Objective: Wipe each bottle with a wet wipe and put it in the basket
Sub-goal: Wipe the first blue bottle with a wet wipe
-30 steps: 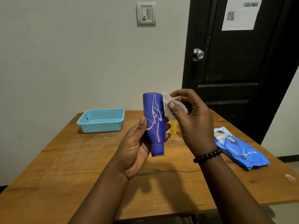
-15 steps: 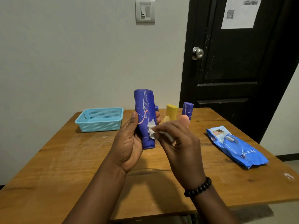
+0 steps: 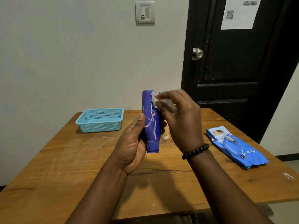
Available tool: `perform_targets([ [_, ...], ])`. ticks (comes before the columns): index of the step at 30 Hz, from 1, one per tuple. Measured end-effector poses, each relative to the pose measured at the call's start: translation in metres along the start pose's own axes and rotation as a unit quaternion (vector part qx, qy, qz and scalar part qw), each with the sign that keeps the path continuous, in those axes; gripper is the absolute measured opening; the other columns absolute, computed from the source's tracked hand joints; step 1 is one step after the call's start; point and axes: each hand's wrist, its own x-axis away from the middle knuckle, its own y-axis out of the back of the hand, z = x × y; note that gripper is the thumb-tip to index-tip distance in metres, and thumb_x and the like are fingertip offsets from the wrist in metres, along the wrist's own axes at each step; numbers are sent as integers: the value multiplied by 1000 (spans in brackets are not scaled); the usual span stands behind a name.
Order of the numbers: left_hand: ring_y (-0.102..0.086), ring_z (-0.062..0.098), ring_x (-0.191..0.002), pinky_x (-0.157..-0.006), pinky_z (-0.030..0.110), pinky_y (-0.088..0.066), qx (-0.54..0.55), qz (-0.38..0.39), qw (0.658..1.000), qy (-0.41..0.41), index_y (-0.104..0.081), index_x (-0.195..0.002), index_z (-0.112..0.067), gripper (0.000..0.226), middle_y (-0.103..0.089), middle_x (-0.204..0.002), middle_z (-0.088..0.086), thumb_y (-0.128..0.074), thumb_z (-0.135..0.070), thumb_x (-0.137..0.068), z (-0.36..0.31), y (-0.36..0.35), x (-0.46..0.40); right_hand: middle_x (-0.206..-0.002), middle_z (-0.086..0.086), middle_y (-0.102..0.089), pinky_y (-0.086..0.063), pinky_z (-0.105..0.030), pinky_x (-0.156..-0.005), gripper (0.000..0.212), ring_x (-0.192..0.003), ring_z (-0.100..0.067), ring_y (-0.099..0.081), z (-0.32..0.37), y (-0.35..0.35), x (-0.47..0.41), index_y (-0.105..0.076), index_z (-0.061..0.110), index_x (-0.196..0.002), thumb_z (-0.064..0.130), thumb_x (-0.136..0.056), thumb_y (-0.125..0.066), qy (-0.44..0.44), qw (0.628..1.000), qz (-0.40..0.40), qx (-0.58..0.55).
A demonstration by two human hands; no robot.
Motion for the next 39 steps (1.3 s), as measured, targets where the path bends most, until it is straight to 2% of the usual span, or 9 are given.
perform_targets([
  [4, -54, 31, -129, -111, 43, -44, 9, -22, 1000, -14, -45, -141, 6, 55, -56, -138, 24, -50, -29, -98, -3, -1, -7, -107, 5, -64, -43, -6, -87, 20, -102, 0, -55, -1, -3, 43, -68, 16, -105, 15, -85, -68, 6, 1000, 23, -5],
  [9, -66, 29, -113, -99, 43, -52, -18, -44, 999, 2, -53, -132, -3, 46, -65, -126, 23, -46, -28, -94, -1, 4, -2, -115, 6, -63, -47, -11, -90, 27, -114, -4, -55, -4, -2, 80, -68, 18, -111, 27, -86, -61, -2, 999, 46, -25],
  [12, -67, 26, -109, -99, 40, -53, -16, -36, 999, 3, -58, -125, -5, 38, -68, -121, 20, -50, -26, -95, -1, 3, 1, -111, 5, -63, -47, -9, -88, 24, -109, -1, -54, -2, -2, 70, -69, 16, -108, 23, -86, -62, 4, 999, 40, -15],
  [16, -64, 20, -115, -98, 36, -54, -14, 10, 1000, 11, -53, -136, -5, 46, -65, -129, 14, -55, -24, -94, -3, 4, 3, -105, 6, -64, -46, -9, -85, 20, -97, 0, -56, 3, -1, 34, -68, 15, -103, 8, -84, -71, 10, 1000, -4, -3],
  [21, -71, 17, -101, -102, 43, -50, -35, 30, 999, 6, -57, -126, -10, 36, -73, -112, 7, -48, -20, -93, -6, -1, 5, -103, 2, -65, -48, -9, -80, 16, -92, 0, -56, 8, -3, -12, -69, 12, -103, 10, -86, -71, 21, 999, -45, -1],
  [24, -70, 18, -105, -103, 44, -50, -42, 25, 999, 0, -58, -127, -11, 36, -73, -114, 7, -49, -21, -93, -11, -3, 4, -105, 0, -64, -47, -8, -82, 16, -93, 0, -55, 8, -5, -17, -69, 11, -104, 12, -88, -69, 35, 999, -39, -5],
  [31, -71, 14, -91, -79, 32, -61, -15, -22, 998, -52, -63, -107, -10, 22, -75, -97, 6, -48, -20, -94, -16, -7, -5, -104, 0, -64, -39, 0, -87, 21, -98, 2, -51, 7, -12, 35, -69, 11, -102, 19, -83, -62, 30, 999, 10, -15],
  [35, -66, 26, -101, -94, 42, -54, -1, -58, 998, -38, -61, -112, -9, 24, -71, -109, 16, -49, -22, -96, -17, 0, -4, -107, -1, -65, -38, 0, -89, 21, -103, 3, -50, 5, -13, 57, -70, 12, -103, 14, -82, -67, 31, 999, 32, -12],
  [39, -67, 17, -101, -85, 32, -59, -57, -42, 997, -21, -55, -128, -8, 42, -71, -111, 8, -58, -21, -88, -12, 6, 1, -105, -3, -65, -39, -1, -87, 21, -97, 2, -51, 8, -16, 35, -69, 11, -103, 14, -83, -66, 21, 1000, 8, -15],
])
